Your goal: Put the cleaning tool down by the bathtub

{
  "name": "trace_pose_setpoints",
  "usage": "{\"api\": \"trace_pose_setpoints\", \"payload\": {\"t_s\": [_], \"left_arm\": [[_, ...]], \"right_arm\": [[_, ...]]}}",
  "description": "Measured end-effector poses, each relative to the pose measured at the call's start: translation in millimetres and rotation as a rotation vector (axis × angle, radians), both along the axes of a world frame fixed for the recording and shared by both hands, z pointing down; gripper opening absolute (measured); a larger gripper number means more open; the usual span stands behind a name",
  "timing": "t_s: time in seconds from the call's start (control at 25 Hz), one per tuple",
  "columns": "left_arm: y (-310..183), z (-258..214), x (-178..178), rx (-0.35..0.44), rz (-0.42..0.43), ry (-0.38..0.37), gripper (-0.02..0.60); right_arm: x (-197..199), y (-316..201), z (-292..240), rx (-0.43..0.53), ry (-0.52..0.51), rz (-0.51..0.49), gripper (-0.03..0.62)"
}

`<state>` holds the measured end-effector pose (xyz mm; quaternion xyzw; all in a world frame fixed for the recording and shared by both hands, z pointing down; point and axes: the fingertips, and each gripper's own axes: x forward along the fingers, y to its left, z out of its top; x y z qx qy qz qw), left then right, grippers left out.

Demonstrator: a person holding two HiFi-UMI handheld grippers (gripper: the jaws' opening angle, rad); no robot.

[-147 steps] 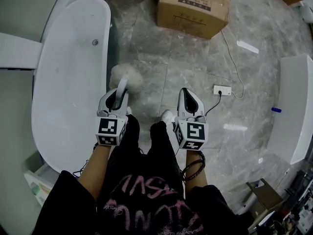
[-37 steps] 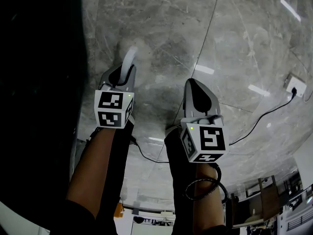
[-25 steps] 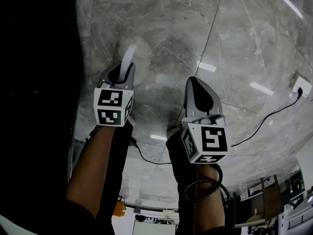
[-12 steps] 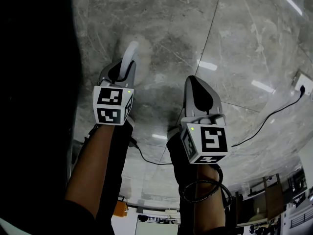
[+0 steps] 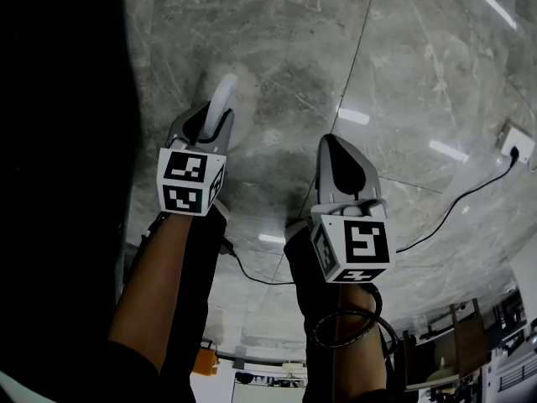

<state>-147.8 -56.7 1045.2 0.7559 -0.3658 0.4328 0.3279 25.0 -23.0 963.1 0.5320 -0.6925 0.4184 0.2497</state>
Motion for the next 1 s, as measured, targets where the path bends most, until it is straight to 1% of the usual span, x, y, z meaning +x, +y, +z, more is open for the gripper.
{"api": "trace_pose_setpoints", "payload": {"t_s": [0.32,0.44,0.56,0.76,0.88,0.92,1.0], "left_arm": [[2.9,-13.4,-0.1,0.017,0.019,0.010,0.194],[-1.8,-28.0,-1.2,0.037,0.021,0.009,0.200],[-7.2,-48.6,0.1,0.051,0.018,0.014,0.201],[-11.5,-87.3,5.9,0.047,-0.005,0.025,0.199],[-12.3,-114.1,12.2,0.055,0.000,0.031,0.196],[-12.1,-123.2,13.7,0.061,0.002,0.032,0.194],[-10.1,-140.5,15.4,0.070,0.005,0.032,0.169]], "right_arm": [[-2.1,2.4,-11.9,0.012,0.006,-0.007,0.025],[0.2,-0.4,-26.0,0.025,0.009,-0.002,0.025],[1.4,-4.9,-46.2,0.043,0.015,0.001,0.025],[-1.0,-15.8,-88.1,0.081,0.015,-0.002,0.025],[-2.4,-20.2,-115.9,0.100,0.012,0.001,0.025],[-2.3,-19.6,-123.9,0.105,0.014,0.003,0.025],[-2.9,-18.2,-139.1,0.113,0.016,0.005,0.025]]}}
